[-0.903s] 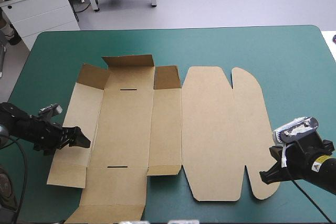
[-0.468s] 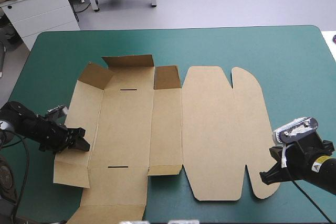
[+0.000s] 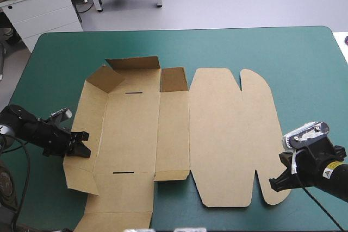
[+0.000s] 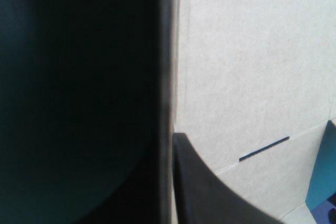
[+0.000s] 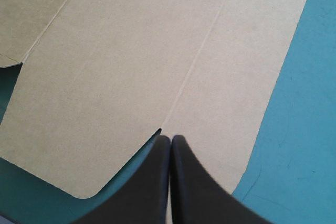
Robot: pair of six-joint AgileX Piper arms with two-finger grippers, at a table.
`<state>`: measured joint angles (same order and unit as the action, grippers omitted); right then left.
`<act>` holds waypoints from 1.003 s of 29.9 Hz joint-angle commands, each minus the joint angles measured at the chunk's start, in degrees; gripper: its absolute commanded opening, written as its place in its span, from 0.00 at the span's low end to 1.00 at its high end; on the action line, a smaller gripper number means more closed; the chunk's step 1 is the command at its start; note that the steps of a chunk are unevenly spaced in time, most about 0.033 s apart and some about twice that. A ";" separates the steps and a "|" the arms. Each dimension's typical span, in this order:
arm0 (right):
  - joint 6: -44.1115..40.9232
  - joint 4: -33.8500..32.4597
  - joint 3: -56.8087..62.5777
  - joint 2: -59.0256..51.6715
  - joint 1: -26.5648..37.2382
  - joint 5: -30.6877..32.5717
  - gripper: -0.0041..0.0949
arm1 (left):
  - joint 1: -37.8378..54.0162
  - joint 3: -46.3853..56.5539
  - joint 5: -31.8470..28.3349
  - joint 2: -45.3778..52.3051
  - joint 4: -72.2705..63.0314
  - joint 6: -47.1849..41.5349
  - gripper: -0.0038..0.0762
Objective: Fold the box
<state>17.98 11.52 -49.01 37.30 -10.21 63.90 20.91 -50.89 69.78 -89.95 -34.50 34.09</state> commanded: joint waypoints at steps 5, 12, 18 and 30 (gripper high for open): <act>0.48 -0.25 -1.54 0.02 0.23 -3.69 0.02 | -0.48 -4.56 1.79 1.94 -7.02 3.07 0.04; -0.17 -3.17 -4.78 0.02 0.23 -3.69 0.02 | -5.24 -14.41 4.05 4.39 -10.71 7.33 0.04; -0.28 -3.28 -12.04 0.02 0.23 -3.45 0.02 | -16.32 -30.50 3.12 4.80 -2.13 6.40 0.04; -5.24 -7.95 -17.54 0.02 0.23 -4.91 0.02 | -43.56 -52.21 -15.61 3.67 29.89 5.41 0.04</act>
<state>14.93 5.25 -64.83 37.28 -10.21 63.00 -17.15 -99.51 62.46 -87.98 -8.41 39.16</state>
